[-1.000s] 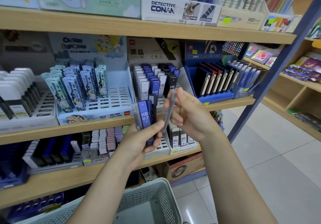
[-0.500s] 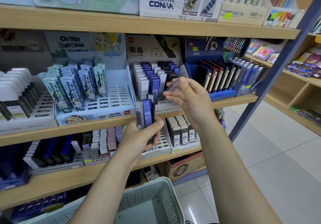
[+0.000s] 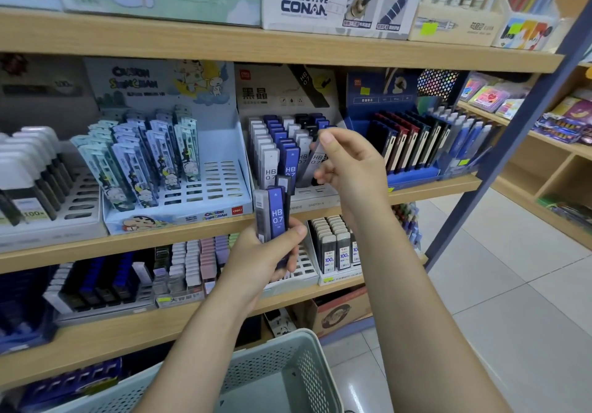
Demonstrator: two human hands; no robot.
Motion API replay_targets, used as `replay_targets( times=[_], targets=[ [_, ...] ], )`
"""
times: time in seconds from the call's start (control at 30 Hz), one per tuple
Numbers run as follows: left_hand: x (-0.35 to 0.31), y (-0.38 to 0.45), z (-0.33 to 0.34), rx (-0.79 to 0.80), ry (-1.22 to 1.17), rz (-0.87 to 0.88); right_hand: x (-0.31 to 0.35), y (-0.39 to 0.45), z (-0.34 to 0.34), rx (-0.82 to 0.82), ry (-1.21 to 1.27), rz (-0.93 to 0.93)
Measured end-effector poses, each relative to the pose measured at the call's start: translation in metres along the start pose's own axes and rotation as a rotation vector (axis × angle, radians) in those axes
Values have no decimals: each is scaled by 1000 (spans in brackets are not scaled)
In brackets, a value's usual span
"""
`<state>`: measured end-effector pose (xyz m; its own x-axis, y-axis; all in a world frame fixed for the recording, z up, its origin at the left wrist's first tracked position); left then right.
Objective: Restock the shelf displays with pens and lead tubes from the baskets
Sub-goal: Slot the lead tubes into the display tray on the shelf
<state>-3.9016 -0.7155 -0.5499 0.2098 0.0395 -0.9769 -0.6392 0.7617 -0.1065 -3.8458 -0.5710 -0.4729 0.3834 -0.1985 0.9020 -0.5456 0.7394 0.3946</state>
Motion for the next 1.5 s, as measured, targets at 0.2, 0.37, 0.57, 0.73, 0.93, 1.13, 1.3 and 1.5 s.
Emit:
replay_targets(
  times=[0.2,0.37,0.57,0.73,0.93,1.13,1.3,1.5],
  targets=[
    [-2,1,0,1,8,-5,-6,7,7,-100,-72,-91],
    [-7,1,1,10,-4,-15,-14,5,9,-48,-174,-111],
    [-19,-5,4,46,-37,4,-3,-5,1,-79,-184,-114],
    [-22,-11,8,-3,17,23,10,-32,-3,144,-199,20],
    [-21,-19,13,-164,313,84,-3,-54,14,340,-315,72],
    [-20,-27,8,-100,148,-3,5,-61,8,365,-187,161],
    [-18,-30,5,-65,97,-34,6,-61,4,339,-101,172],
    [-12,-27,2,-106,19,-12,11,-50,-11,153,47,198]
  ],
)
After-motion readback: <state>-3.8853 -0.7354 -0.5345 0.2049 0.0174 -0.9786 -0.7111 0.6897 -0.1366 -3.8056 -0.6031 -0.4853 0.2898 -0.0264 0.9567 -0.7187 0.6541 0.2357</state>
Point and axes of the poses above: each hand's wrist, its own y-axis towards the middle knuckle, its own z-axis out of the palm, x = y × z, the point moved 1 cm from there along y, towards the middle knuckle, and after that the axes turned 6 degrees about -z, right-handed, at the moved point
